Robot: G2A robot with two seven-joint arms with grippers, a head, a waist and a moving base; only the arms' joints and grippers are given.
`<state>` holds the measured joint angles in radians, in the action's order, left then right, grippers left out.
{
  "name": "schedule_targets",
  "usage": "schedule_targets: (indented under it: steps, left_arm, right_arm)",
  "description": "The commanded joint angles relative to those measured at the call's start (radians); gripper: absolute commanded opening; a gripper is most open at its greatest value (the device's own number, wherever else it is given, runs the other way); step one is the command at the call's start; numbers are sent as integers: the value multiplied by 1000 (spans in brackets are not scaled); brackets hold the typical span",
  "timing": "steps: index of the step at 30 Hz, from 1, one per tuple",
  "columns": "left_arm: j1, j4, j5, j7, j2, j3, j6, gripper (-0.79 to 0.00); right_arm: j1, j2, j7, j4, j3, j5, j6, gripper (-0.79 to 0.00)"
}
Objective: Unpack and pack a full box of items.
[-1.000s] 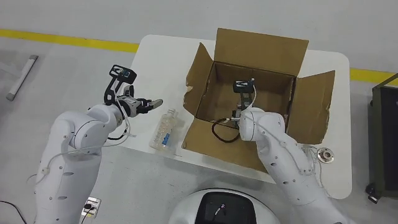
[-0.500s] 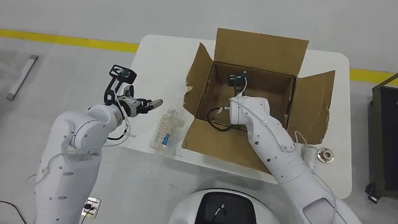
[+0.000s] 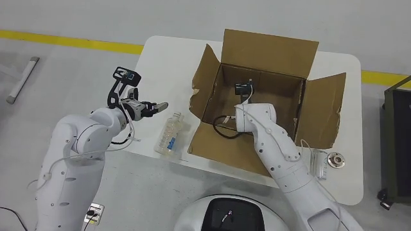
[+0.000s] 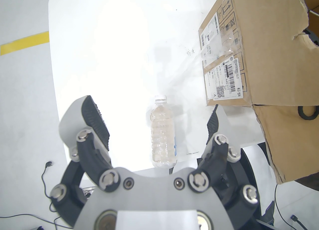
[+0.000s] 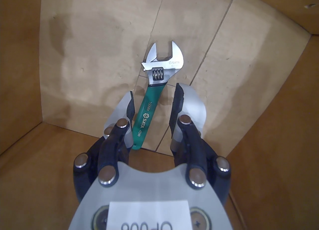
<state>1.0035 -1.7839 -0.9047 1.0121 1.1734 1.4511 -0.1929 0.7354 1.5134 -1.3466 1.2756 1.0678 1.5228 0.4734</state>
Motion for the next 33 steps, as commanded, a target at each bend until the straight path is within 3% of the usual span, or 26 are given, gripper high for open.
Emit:
schedule_targets:
  steps: [1, 10, 15, 24, 25, 27, 28, 33]
  left_arm:
    - [0, 0, 0, 0, 0, 0, 0, 0]
    - [0, 0, 0, 0, 0, 0, 0, 0]
    - [0, 0, 0, 0, 0, 0, 0, 0]
    - [0, 0, 0, 0, 0, 0, 0, 0]
    - [0, 0, 0, 0, 0, 0, 0, 0]
    - [0, 0, 0, 0, 0, 0, 0, 0]
    - [0, 0, 0, 0, 0, 0, 0, 0]
    - [0, 0, 0, 0, 0, 0, 0, 0]
  right_arm:
    - [0, 7, -3, -12, 3, 9, -3, -428]
    - [-11, 36, -5, -69, 11, 39, -5, -449]
    - [-20, 49, -3, -98, 13, 47, -3, -551]
    - [-37, 67, -1, -148, 22, 64, -2, -560]
    - [-38, 68, -2, -152, 23, 65, -2, -585]
    - [-40, 71, -1, -156, 26, 69, -1, -742]
    - [-41, 72, -1, -155, 28, 69, -1, -785]
    - [-37, 77, -4, -135, 35, 87, -4, -785]
